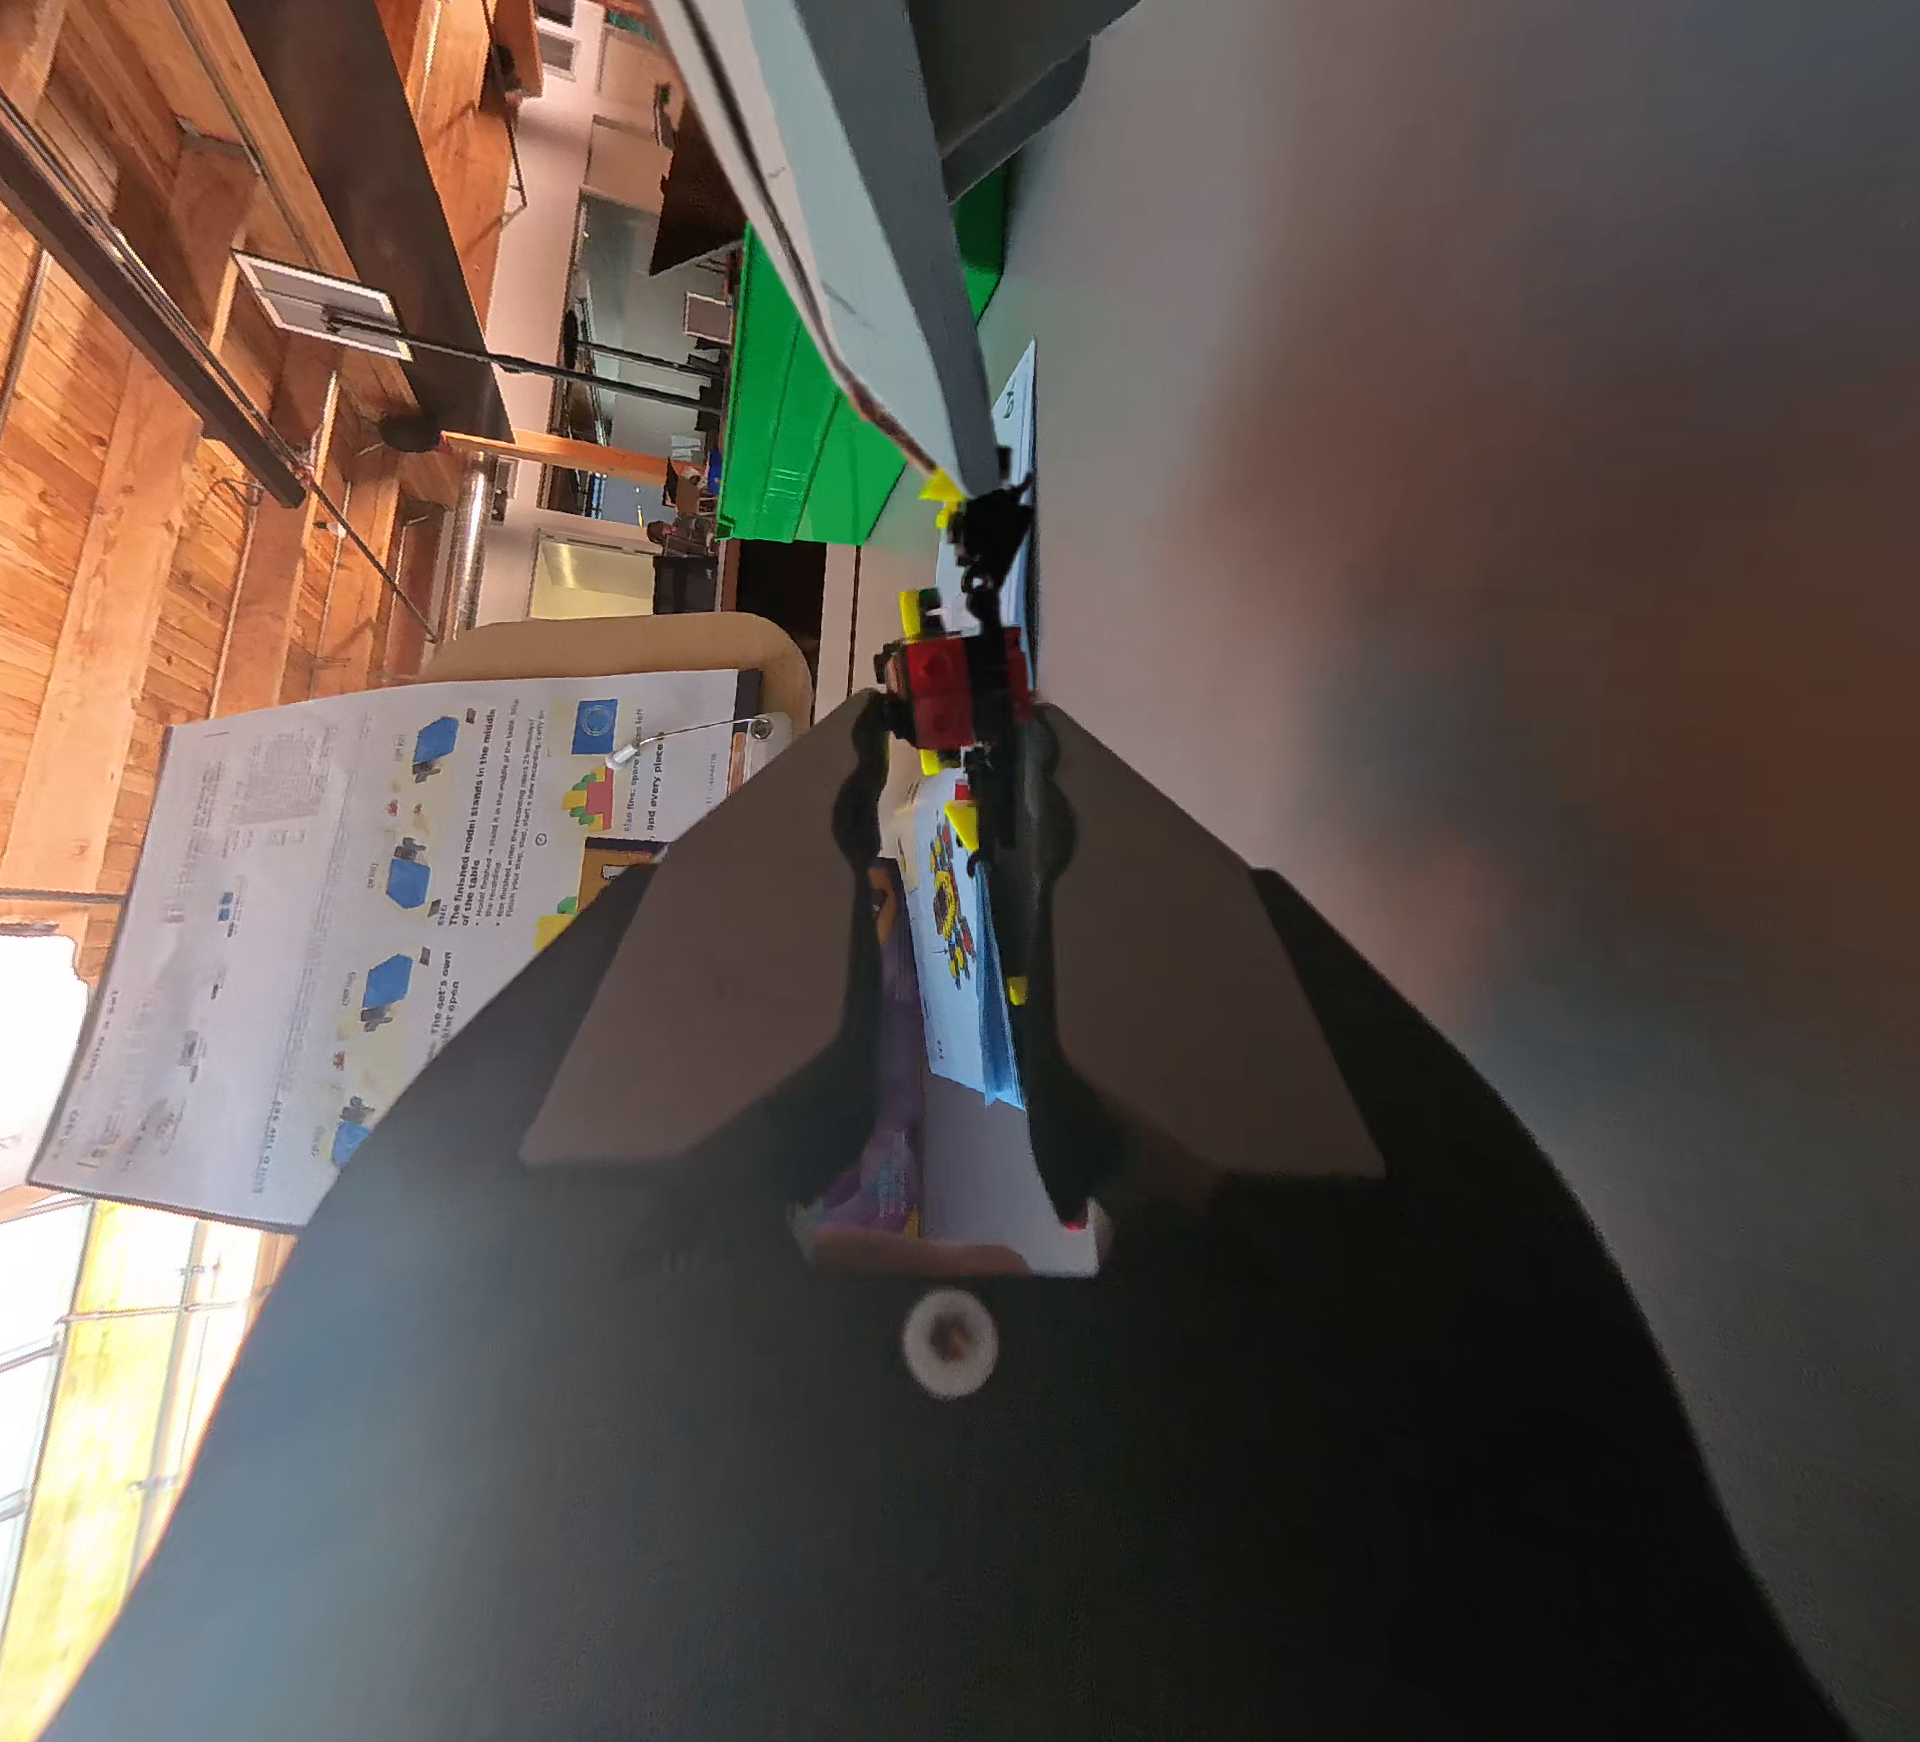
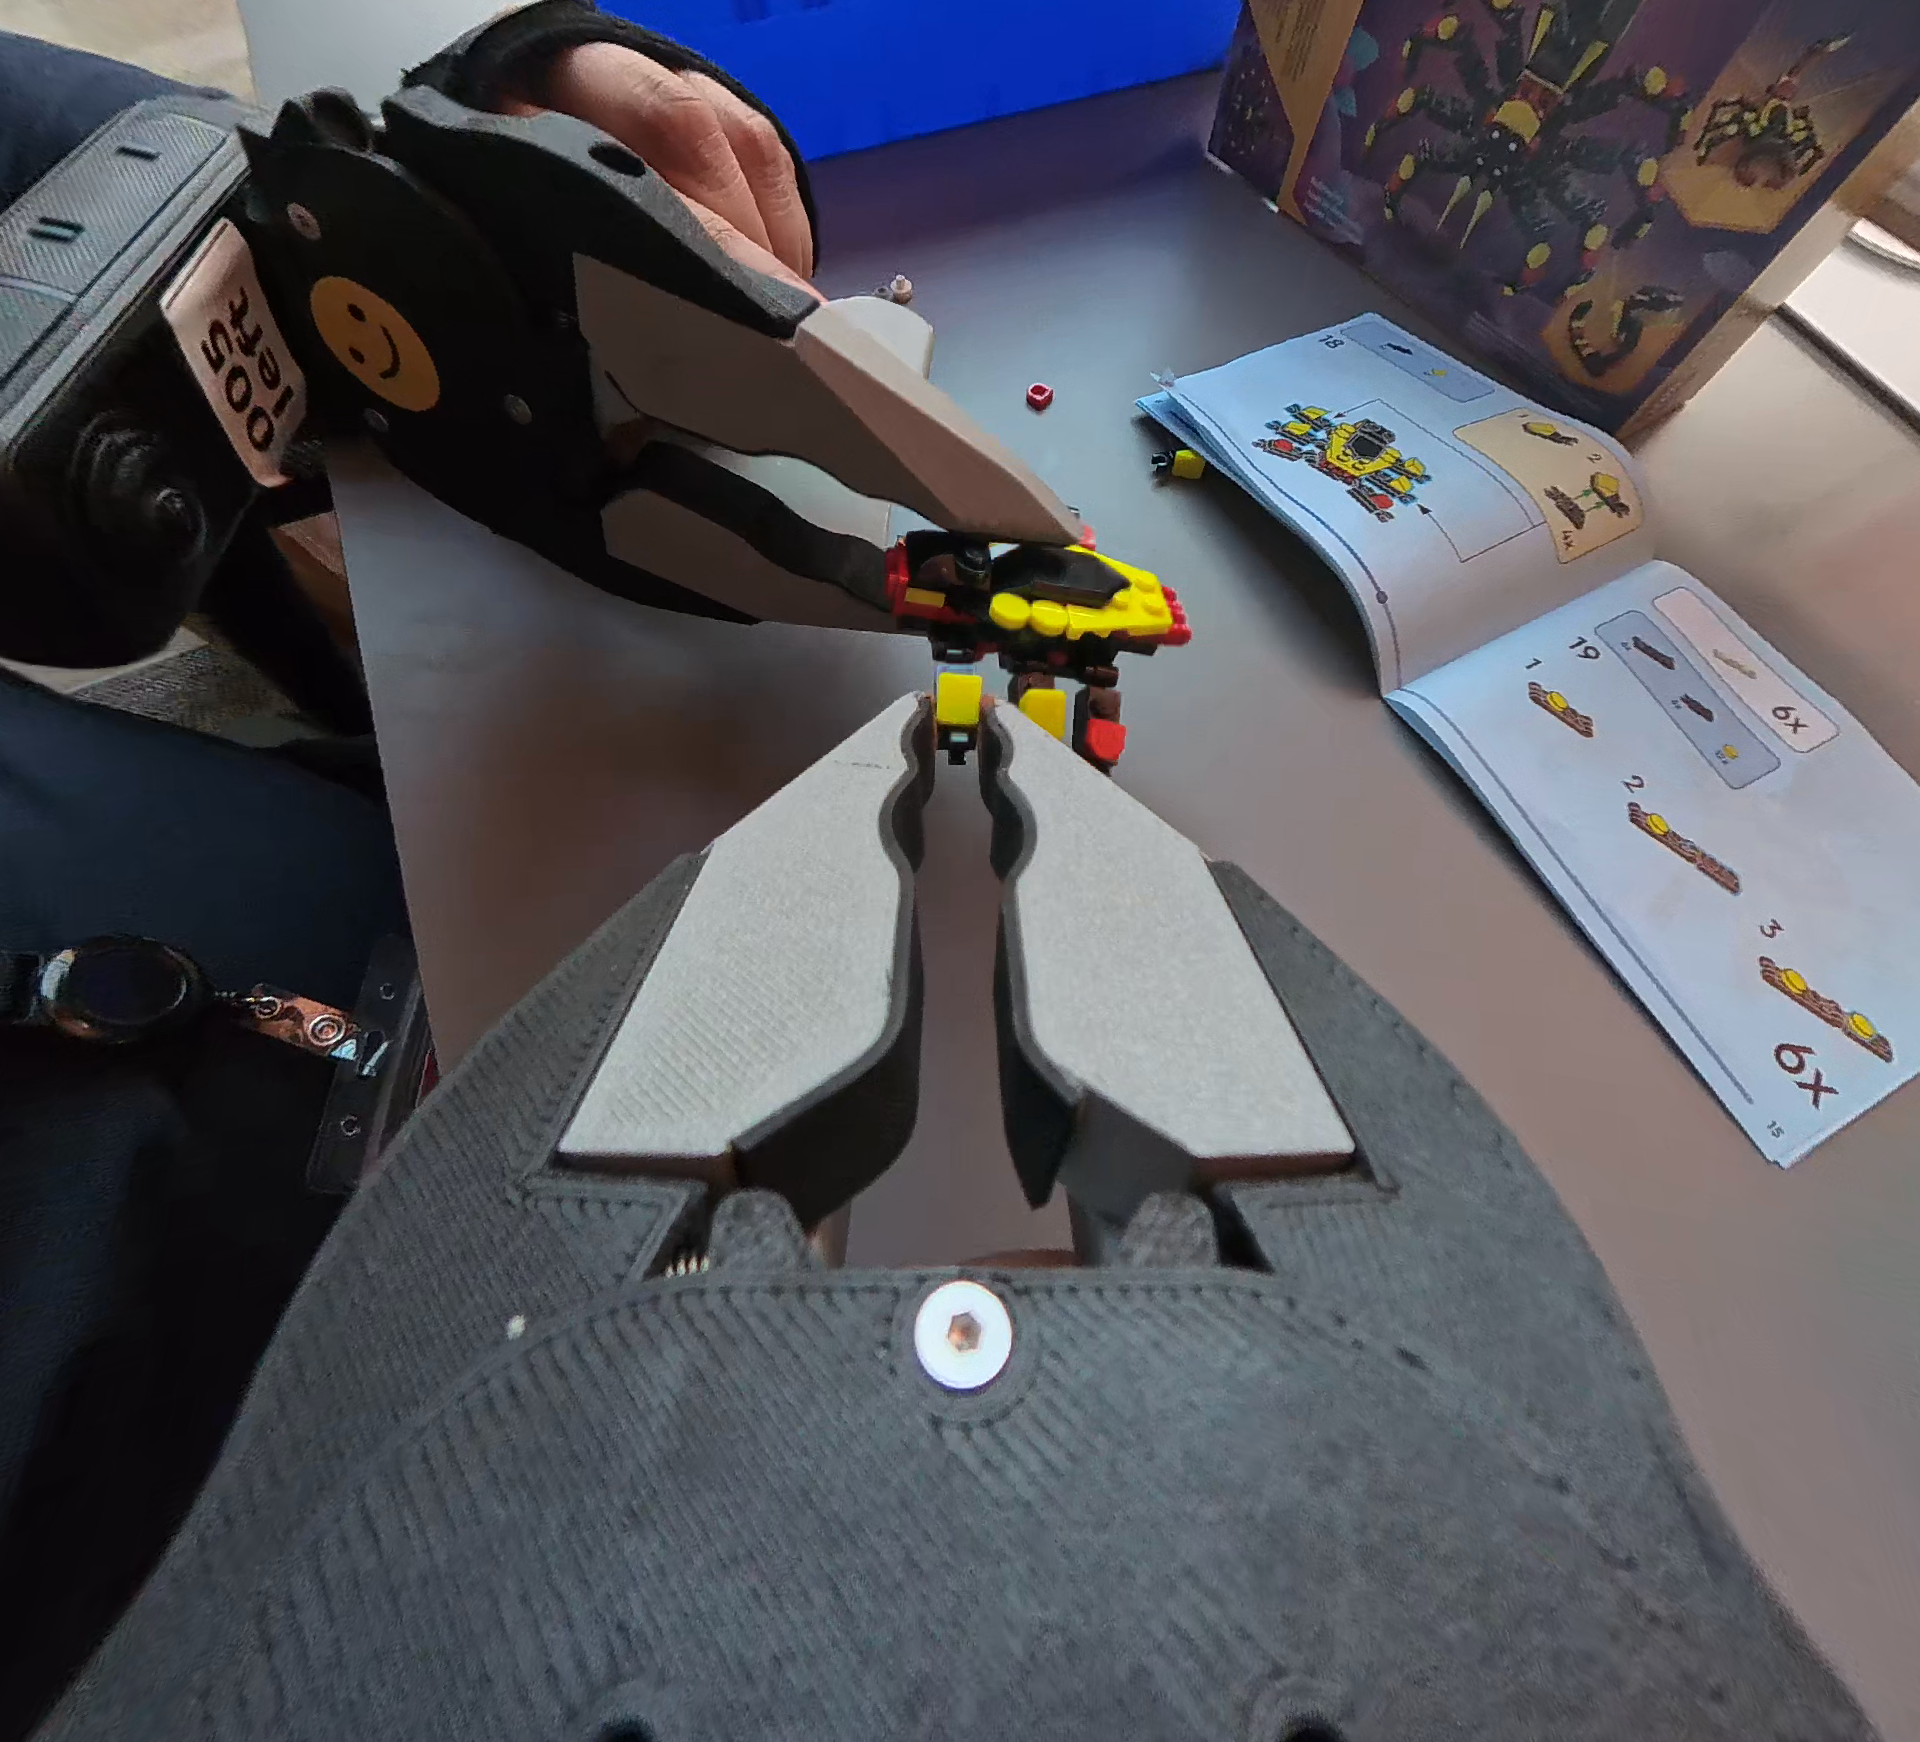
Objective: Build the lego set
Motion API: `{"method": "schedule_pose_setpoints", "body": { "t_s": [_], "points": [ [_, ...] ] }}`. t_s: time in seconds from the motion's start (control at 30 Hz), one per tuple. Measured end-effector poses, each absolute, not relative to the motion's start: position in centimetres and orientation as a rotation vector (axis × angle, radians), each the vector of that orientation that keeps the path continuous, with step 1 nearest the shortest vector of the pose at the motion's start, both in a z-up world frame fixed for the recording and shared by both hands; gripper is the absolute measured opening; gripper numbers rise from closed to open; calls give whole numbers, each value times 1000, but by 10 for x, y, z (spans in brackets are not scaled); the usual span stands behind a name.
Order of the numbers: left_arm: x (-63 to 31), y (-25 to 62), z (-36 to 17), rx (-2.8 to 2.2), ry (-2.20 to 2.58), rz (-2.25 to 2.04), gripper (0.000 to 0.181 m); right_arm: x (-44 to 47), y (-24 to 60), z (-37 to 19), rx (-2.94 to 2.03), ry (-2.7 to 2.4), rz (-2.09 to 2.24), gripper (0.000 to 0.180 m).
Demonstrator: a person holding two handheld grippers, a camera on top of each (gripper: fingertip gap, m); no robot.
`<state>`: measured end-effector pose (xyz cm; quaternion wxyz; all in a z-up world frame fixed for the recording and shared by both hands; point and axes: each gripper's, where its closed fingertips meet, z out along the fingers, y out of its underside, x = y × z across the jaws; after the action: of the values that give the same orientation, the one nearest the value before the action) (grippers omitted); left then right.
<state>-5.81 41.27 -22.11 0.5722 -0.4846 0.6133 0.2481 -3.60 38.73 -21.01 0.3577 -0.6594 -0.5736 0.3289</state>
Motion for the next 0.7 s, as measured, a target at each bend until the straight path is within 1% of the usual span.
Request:
{"method": "schedule_pose_setpoints", "body": {
  "t_s": [0.3,0.7],
  "points": [
    [-59,414,-214,-1130,1411,580,25,-44,388,-226,-1725,-1504,790,5],
    [-62,417,-218,-1152,1427,580,24,-38,392,-208,-1704,-1442,829,5]
  ]
}}
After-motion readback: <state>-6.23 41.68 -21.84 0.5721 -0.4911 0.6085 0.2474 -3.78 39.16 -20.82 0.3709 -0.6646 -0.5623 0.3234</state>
